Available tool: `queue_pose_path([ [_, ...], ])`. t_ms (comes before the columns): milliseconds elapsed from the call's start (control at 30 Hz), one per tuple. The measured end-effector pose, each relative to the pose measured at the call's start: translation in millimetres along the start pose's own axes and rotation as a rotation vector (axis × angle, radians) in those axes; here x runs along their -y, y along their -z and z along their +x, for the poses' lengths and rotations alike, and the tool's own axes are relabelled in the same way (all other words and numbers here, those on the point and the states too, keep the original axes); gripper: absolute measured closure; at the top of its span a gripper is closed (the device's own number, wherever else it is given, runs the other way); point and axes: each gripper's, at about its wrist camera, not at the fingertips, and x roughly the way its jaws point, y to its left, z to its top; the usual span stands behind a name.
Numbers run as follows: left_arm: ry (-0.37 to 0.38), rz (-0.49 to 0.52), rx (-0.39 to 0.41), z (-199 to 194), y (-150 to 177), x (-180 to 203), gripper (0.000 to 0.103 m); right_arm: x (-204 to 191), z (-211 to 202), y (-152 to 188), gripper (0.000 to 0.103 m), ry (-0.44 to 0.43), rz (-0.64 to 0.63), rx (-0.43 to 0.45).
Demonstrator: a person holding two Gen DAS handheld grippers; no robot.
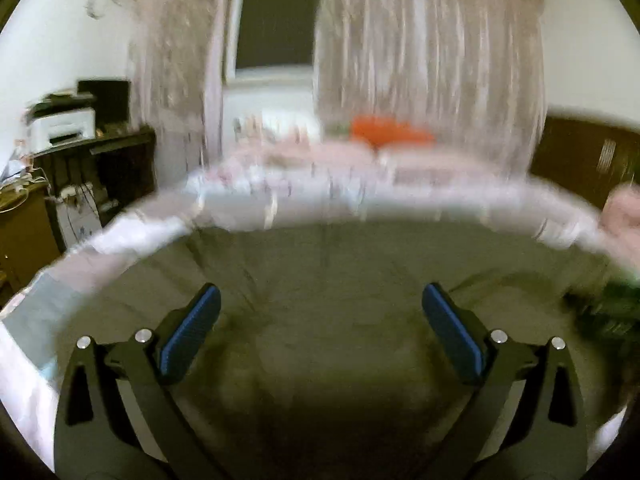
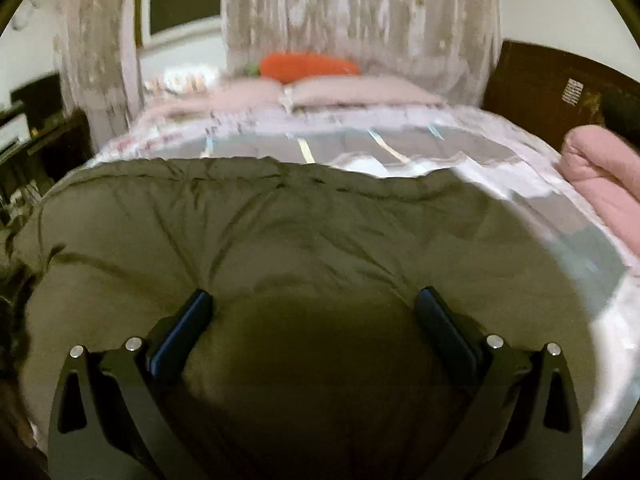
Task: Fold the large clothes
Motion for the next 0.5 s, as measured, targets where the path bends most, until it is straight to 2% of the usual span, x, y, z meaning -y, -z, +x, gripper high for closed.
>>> queue_pose_path([
  [67,0.019,-0.036,0.034,-42.3,-23.7,-4.5,0.002,8.0,-57.7,-11.0,0.001,0.075,0.004,0.156],
  [167,-0.017,-0.014,0.06,-110.8,-57.0,-3.0,0.002,22.4,-149.3,-21.4,0.001,0.061,0.08,0.298],
  [200,-0.029,0.009,0.048,-129.8,-66.1,-0.2,0.002,25.3,-170.0,-20.6,0.001,0.061,0.107,0.314],
  [233,-0.047,0.035,0.036,-155.4,-73.0,3.8,0.002,30.0,-198.6,-19.5,0.001,0.079,0.15,0.304],
  [300,-0.052,0.061,0.044,-191.6,-76.5,8.5,0.002,34.8,-230.4,-15.3,0.001,0.115,0.185,0.243],
  [333,-0.043,0.062,0.045,-215.3,-76.4,8.4,0.002,36.6,-248.1,-9.0,0.001,0.091,0.173,0.211],
  [433,-0.036,0.039,-0.026,-248.4,-73.9,1.5,0.002,32.3,-287.1,20.5,0.001,-0.015,0.055,0.161],
  [500,0.009,0.04,-0.061,-272.2,-64.6,0.6,0.002,29.8,-306.8,39.7,0.001,-0.025,0.02,0.147],
])
